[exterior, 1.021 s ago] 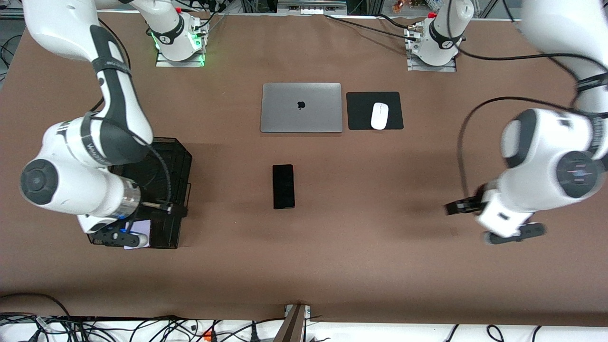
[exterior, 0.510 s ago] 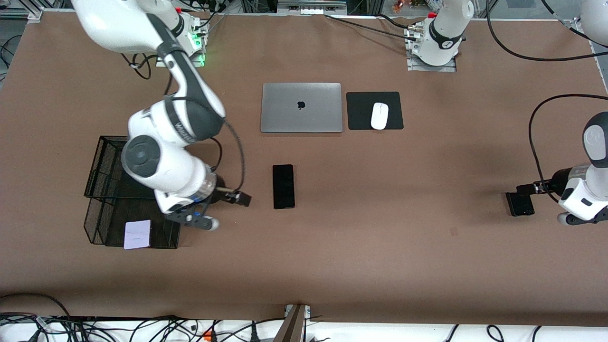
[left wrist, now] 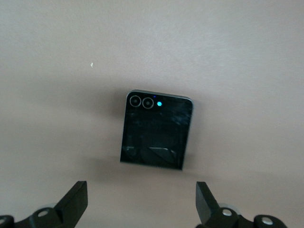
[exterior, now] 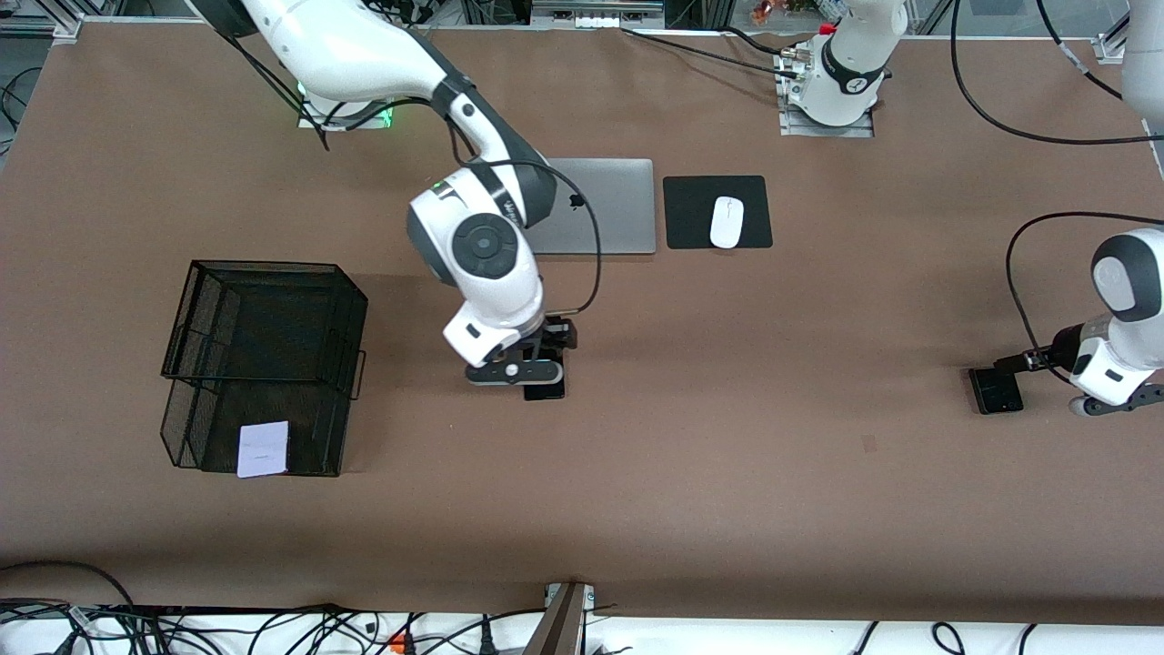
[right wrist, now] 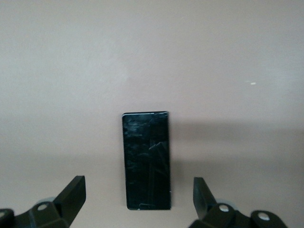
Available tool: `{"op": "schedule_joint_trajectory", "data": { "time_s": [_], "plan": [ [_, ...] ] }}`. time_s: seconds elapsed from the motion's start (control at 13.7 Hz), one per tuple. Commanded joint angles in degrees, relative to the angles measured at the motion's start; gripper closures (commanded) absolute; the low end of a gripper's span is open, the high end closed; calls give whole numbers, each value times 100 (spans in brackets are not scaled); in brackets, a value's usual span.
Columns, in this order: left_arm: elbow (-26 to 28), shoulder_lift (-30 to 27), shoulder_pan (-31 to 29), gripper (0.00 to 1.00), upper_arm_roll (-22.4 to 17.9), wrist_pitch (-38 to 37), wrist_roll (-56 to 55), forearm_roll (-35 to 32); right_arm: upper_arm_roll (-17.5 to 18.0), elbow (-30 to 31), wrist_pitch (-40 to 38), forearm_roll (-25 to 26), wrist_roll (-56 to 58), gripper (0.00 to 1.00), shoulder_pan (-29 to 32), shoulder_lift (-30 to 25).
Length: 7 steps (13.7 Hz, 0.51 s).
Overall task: Place phones with both arms
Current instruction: 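Reach the right gripper to the black phone while the left gripper descends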
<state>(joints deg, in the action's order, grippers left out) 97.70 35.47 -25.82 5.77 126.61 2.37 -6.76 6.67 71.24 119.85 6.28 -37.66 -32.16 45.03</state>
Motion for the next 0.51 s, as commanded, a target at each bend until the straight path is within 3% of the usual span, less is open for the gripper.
{"op": "schedule_joint_trajectory", "data": {
  "time_s": [0.0,0.44],
  "plan": [
    [-6,223,-81,0,91,249,-114,25,-43,468,651,146,4,0,8,15],
    [29,531,-73,0,91,812,-106,-27,-43,803,1558,392,-13,0,-176,401]
  ]
}}
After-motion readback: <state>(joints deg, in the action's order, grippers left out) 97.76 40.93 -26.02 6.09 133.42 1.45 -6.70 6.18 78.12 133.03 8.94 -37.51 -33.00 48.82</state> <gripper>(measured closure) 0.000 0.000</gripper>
